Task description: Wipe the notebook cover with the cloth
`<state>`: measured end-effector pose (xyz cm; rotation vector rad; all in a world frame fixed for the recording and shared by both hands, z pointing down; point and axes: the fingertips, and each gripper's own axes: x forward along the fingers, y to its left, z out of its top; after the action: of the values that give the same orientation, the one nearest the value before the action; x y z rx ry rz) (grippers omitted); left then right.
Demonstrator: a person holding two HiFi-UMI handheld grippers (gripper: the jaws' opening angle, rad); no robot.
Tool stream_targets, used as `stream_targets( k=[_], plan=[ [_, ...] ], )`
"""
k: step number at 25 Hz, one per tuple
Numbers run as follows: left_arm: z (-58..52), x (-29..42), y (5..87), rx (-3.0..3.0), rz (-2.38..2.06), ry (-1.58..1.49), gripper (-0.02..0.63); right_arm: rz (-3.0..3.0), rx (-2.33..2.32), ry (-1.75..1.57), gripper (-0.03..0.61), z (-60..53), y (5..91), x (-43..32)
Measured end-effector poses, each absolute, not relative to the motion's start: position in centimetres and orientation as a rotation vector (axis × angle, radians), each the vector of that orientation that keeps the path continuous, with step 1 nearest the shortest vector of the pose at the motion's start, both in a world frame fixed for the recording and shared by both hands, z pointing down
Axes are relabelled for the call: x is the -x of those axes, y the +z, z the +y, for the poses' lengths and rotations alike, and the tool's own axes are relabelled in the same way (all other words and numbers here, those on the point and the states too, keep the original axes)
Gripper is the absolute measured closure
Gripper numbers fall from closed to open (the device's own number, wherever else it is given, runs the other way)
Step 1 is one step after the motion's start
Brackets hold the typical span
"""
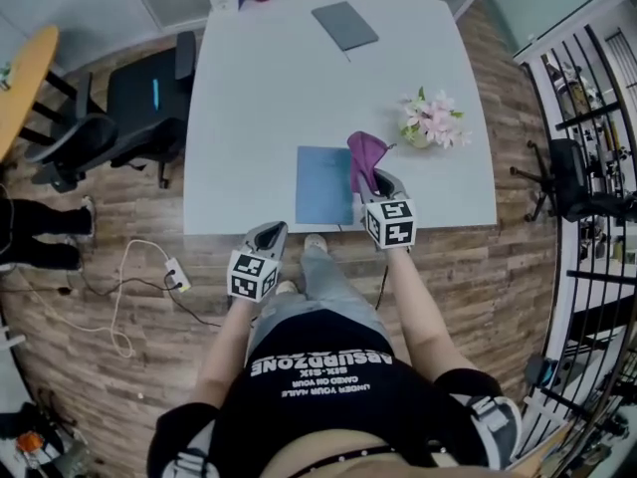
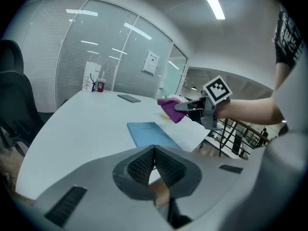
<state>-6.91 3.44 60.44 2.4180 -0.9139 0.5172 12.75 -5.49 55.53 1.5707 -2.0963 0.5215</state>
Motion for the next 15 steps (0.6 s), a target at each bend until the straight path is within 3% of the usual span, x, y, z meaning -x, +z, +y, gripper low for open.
stream_targets(
  k=[15],
  plan=[
    [0.5,4.4,64.9,-2.359,-0.793,0.667,0.597,-1.977,-1.47,0.592,0.499,-12.2,62.3,-14.2]
  ],
)
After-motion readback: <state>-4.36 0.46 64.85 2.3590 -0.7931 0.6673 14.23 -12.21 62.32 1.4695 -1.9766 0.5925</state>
